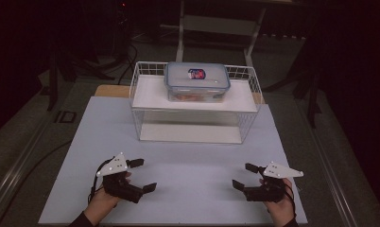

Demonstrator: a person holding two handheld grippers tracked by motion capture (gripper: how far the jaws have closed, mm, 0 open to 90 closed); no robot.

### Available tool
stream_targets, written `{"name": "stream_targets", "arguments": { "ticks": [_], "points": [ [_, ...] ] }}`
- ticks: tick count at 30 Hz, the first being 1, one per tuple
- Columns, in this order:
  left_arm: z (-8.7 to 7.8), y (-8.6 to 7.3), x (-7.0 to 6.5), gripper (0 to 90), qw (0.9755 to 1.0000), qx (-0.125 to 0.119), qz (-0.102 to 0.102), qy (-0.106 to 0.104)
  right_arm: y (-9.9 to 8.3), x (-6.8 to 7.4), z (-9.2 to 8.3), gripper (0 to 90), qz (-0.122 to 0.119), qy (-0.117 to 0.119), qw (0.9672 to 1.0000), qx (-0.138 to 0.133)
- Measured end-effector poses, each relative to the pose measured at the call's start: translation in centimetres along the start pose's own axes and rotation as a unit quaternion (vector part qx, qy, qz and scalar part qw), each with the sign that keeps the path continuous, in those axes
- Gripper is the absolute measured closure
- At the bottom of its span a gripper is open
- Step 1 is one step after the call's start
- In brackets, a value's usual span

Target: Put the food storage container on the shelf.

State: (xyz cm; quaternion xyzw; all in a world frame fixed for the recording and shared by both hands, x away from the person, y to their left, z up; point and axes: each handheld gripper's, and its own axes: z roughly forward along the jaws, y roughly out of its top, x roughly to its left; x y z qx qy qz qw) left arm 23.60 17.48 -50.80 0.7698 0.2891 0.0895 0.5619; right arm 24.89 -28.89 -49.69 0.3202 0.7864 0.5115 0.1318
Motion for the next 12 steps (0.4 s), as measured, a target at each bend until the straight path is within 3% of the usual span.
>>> {"name": "stream_targets", "arguments": {
  "ticks": [5,12],
  "points": [
    [-0.03,-0.33,0.27,0.0,0.9997,0.002,0.006,0.022,-0.50,-0.63,0.26,14.4,0.002,-0.010,0.9998,0.016],
    [-0.04,-0.36,0.57,0.0,0.9998,-0.007,-0.012,0.015,-0.67,-0.93,0.40,14.4,0.014,-0.003,0.9997,0.020]
  ]
}}
